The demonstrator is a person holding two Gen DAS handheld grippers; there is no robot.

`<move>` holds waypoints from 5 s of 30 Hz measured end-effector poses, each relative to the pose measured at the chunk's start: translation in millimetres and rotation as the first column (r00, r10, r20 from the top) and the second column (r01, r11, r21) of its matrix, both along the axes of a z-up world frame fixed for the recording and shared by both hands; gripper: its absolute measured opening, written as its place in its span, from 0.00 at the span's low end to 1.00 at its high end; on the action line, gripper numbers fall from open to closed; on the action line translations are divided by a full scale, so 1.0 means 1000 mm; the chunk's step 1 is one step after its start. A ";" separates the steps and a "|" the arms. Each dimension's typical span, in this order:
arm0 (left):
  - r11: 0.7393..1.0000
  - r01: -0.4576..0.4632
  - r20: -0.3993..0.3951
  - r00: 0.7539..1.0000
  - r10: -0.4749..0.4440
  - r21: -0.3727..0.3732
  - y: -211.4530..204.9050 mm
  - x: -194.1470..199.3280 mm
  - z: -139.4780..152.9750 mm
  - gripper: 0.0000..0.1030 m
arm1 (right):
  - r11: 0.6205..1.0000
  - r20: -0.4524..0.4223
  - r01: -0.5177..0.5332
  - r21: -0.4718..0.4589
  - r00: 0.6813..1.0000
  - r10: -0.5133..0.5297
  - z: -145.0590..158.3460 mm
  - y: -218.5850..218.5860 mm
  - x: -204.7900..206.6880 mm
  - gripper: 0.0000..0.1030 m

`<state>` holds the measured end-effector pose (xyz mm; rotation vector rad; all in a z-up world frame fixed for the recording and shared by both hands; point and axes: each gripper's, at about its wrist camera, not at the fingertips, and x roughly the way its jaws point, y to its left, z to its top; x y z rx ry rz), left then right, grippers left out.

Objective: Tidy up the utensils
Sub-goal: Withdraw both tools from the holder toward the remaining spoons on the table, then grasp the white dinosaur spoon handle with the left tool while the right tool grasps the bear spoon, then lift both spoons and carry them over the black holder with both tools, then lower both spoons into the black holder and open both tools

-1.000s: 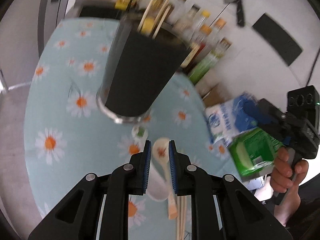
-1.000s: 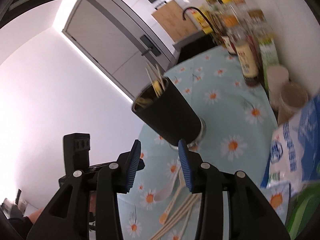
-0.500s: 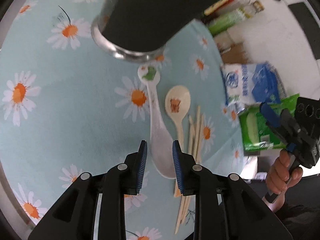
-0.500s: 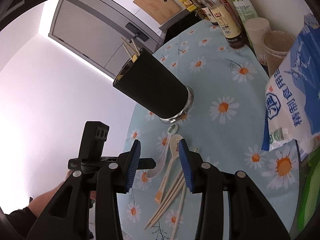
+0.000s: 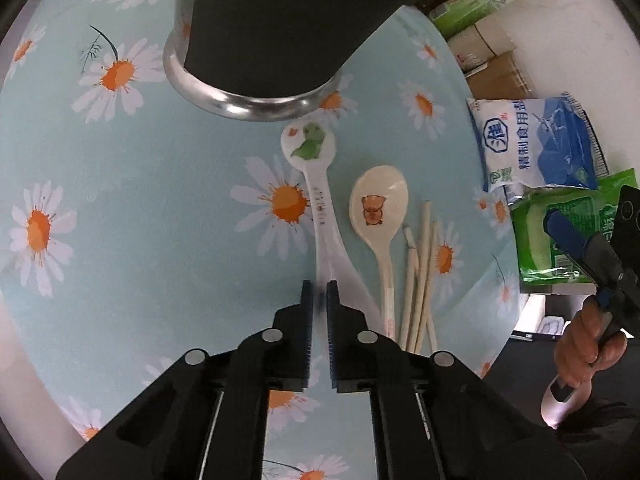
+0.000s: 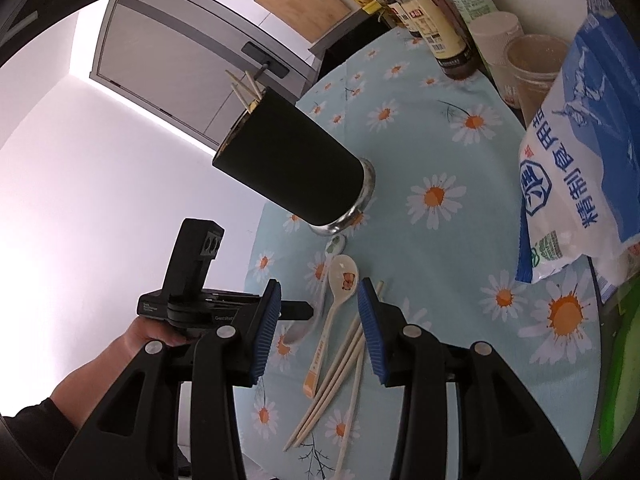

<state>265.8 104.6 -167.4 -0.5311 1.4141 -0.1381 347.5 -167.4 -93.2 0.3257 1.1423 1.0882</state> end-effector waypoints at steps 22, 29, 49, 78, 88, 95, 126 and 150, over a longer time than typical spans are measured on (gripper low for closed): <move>0.998 -0.067 0.086 0.994 0.068 -0.016 0.001 -0.030 0.017 0.01 | 0.988 -0.047 -0.123 -0.098 0.992 0.119 -0.013 0.051 0.000 0.40; 0.996 -0.091 0.164 0.982 0.093 -0.023 0.010 -0.060 0.029 0.01 | 0.956 -0.155 -0.197 -0.216 0.974 0.166 -0.032 0.094 -0.006 0.40; 0.992 -0.017 0.371 0.927 0.063 -0.127 0.054 -0.121 0.060 0.01 | 0.778 -0.122 -0.057 -0.625 0.992 -0.025 -0.070 0.174 -0.018 0.18; 0.991 0.130 0.457 0.884 -0.098 -0.038 0.054 -0.093 0.088 0.01 | 0.954 -0.016 0.091 -0.286 0.995 -0.100 -0.009 0.162 -0.069 0.08; 0.994 0.092 0.572 0.812 -0.112 0.064 0.041 -0.080 0.132 0.01 | 0.993 0.120 0.086 -0.077 0.990 -0.076 0.059 0.131 -0.056 0.08; 0.991 0.015 0.644 0.759 -0.097 0.131 0.041 -0.066 0.161 0.01 | 0.993 0.245 0.113 0.023 0.963 -0.115 0.103 0.131 -0.035 0.08; 0.916 -0.254 0.822 0.556 -0.126 0.312 0.043 0.024 0.199 0.01 | 0.949 0.457 0.233 0.214 0.834 -0.308 0.154 0.165 0.054 0.08; 0.925 -0.218 0.749 0.655 -0.098 0.312 0.039 0.039 0.152 0.04 | 0.967 0.389 0.238 0.090 0.886 -0.254 0.099 0.182 0.066 0.10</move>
